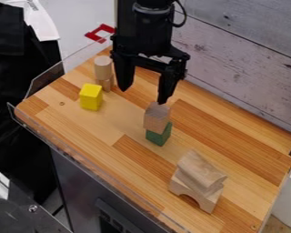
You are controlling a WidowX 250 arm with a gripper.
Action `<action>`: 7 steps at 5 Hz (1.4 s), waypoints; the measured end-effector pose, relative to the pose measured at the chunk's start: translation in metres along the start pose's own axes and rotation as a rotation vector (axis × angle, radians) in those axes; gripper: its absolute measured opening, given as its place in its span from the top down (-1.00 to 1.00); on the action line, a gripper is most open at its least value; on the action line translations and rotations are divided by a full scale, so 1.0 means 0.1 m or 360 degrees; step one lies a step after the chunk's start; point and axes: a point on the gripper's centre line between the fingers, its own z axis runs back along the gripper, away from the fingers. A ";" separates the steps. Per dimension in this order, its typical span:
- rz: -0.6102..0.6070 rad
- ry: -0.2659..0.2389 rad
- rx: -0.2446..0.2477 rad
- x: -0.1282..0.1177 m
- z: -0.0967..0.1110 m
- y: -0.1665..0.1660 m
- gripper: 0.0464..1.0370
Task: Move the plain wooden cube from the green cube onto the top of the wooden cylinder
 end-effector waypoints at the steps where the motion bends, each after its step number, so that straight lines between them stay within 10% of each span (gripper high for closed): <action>1: 0.0005 0.0054 0.0002 -0.03 -0.09 0.01 -0.93; 7: 0.0031 0.0185 -0.0060 0.05 -0.49 -0.06 -0.86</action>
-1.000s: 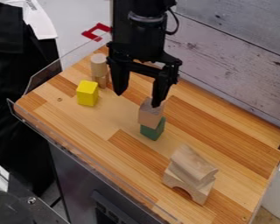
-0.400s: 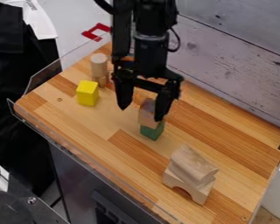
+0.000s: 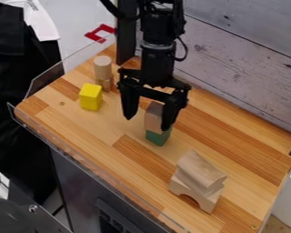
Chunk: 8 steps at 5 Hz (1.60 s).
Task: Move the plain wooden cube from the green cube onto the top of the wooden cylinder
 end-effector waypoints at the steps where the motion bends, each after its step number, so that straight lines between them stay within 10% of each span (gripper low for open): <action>1: 0.0027 0.0000 0.0000 -0.02 -0.04 0.01 -0.30; 4: 0.0159 -0.0153 -0.0025 -0.18 0.36 0.18 -0.04; 8: 0.0318 -0.0226 -0.0043 0.31 0.68 0.85 -0.04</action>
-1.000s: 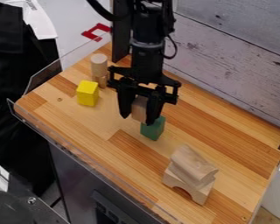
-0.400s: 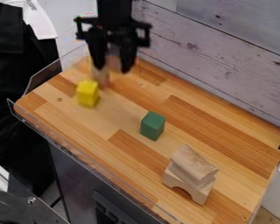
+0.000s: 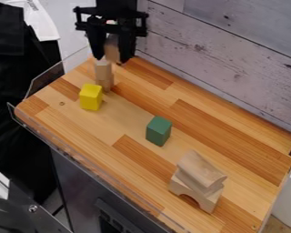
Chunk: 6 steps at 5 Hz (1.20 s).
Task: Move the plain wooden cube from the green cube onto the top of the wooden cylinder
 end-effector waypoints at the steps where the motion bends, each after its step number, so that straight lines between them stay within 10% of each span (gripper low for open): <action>1: 0.0007 0.0027 -0.0001 0.08 -0.05 0.05 -0.04; 6: 0.0056 0.0119 -0.0005 0.27 -0.18 0.30 -0.04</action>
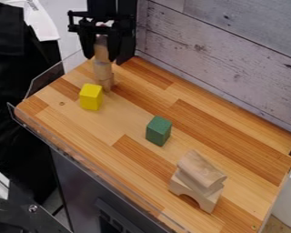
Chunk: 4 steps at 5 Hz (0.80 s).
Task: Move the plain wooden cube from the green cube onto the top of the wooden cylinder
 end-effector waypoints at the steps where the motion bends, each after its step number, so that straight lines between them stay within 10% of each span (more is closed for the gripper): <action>1: 0.0004 0.0021 -0.0005 0.00 -0.03 0.02 -0.04; 4: 0.0030 0.0031 -0.0020 0.01 -0.04 0.06 -0.04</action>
